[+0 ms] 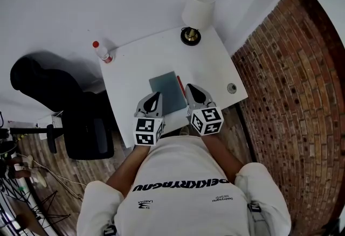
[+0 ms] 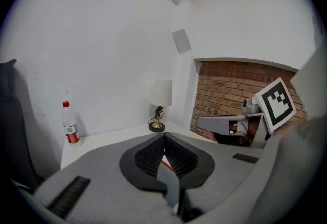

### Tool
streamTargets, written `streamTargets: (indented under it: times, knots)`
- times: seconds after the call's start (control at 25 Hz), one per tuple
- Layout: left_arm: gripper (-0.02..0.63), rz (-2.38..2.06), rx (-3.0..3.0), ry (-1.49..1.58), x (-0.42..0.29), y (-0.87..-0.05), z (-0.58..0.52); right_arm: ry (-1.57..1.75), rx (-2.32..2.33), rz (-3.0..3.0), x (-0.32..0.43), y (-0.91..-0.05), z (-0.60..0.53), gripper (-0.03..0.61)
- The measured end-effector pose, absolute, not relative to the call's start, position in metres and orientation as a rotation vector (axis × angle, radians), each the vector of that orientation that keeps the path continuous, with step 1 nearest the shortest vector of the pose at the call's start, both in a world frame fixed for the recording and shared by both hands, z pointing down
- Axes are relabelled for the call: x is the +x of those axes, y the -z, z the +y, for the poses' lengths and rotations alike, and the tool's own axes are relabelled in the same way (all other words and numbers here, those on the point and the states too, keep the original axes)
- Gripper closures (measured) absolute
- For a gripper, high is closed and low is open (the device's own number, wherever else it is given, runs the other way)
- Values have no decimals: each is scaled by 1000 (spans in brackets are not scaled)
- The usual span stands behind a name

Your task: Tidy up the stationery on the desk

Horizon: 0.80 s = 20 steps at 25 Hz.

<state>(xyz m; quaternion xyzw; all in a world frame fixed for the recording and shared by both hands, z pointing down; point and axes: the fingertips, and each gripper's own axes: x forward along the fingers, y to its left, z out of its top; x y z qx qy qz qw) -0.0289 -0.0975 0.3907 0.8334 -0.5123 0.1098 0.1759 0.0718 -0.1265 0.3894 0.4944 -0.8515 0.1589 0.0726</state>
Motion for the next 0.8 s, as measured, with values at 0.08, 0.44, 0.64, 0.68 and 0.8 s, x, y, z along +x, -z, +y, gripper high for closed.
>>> streamTargets:
  times: [0.08,0.44,0.64,0.68,0.8]
  knots:
    - [615,-1430,2370,-321,-27,-391,-97,-487,1497,-2555,72,-389,-125,588]
    - [615,-1474,2372,-312,-25,-382,-99,-441,1507,-2588,70,-380,-121,586]
    - [615,-1488,2400,-305,-22,-375,-100,-424,1482,-2633,66,-374,-118,586]
    - [615,-1490,2407,-301,-21,-373,-100,-419,1481,-2640,66,-373,-118,586]
    - [615,-1507,2417,-305,-23,-368,-102,-428,1479,-2655,65,-370,-121,586]
